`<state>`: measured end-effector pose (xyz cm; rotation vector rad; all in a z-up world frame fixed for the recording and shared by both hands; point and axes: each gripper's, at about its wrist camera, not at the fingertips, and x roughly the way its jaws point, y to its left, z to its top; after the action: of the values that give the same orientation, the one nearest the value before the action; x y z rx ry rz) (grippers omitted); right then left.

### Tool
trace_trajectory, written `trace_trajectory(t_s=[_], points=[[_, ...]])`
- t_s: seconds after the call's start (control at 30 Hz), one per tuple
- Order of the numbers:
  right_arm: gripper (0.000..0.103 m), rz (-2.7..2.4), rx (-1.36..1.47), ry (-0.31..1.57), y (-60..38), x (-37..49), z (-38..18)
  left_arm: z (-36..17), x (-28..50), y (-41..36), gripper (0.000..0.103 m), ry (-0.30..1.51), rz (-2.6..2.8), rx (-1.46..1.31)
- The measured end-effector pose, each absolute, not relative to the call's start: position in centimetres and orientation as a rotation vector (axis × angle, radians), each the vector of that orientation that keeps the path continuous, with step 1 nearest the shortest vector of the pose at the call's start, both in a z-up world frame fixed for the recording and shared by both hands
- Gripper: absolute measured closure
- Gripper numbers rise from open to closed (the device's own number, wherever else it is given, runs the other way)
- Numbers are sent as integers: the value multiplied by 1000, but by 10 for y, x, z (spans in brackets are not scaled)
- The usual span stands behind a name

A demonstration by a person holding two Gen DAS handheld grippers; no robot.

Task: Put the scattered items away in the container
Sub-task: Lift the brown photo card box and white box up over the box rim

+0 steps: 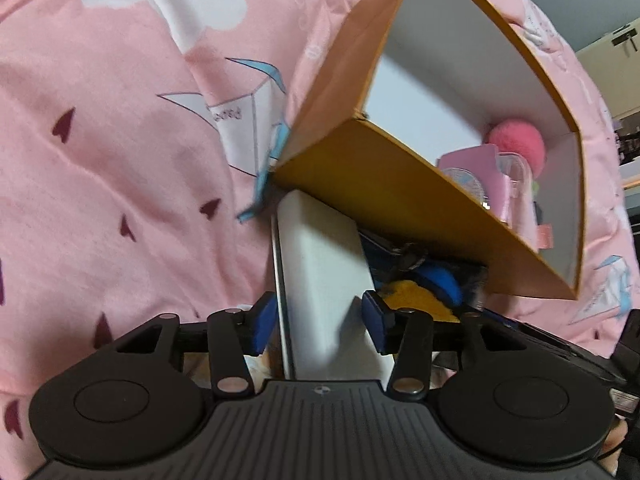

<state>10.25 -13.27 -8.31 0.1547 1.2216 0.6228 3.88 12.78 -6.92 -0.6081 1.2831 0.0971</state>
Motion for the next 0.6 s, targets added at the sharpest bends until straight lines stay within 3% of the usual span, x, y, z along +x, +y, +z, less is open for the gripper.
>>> trace_trajectory(t_s=[0.17,0.3,0.33,0.43,0.6], points=[[49,623,162,1276,-131,104,-98,-85,46,133,35,1318,61,-670],[49,632,209,1298,-135,107,-106,-96,52,132,35,1332,57,-704],[52,635,219,1298,-136,107,-106,-98,54,132,35,1332,54,-710],[72,657,250,1287,-138,105,-103,-100,57,131,38,1340,46,-728],[78,645,212,1252,-138,98,-90,-95,52,136,48,1325,39,-756]])
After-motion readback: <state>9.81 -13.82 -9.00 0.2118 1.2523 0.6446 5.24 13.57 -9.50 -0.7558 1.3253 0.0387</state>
